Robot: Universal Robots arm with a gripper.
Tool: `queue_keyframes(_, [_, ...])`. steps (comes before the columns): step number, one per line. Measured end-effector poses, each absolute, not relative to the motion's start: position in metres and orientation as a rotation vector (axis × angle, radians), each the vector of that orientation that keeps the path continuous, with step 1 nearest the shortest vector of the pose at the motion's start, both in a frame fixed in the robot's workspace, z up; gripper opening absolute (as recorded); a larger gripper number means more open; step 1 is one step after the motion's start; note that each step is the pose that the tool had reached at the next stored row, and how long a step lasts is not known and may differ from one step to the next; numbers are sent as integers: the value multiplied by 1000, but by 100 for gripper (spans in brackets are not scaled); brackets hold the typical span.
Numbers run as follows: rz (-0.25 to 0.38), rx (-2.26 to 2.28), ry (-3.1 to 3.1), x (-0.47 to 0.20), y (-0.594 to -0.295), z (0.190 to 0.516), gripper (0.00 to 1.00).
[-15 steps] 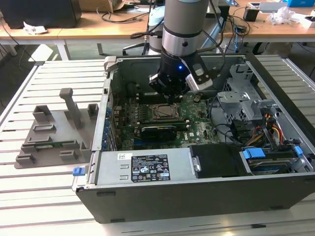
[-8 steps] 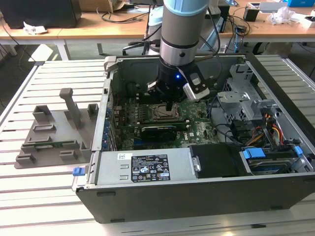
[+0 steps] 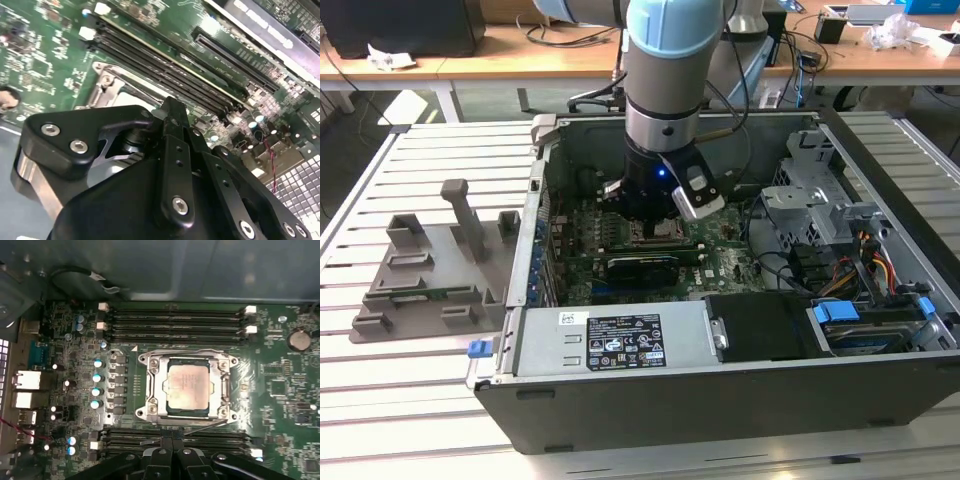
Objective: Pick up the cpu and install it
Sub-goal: 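Install the second cpu locking lever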
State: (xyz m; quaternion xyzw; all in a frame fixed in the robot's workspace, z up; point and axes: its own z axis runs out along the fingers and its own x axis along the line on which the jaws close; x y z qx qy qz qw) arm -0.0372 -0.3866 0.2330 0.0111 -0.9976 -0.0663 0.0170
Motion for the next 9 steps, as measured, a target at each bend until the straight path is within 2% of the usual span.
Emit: queue_keyframes(9, [-206,34,-3100,-52,-389,210,11])
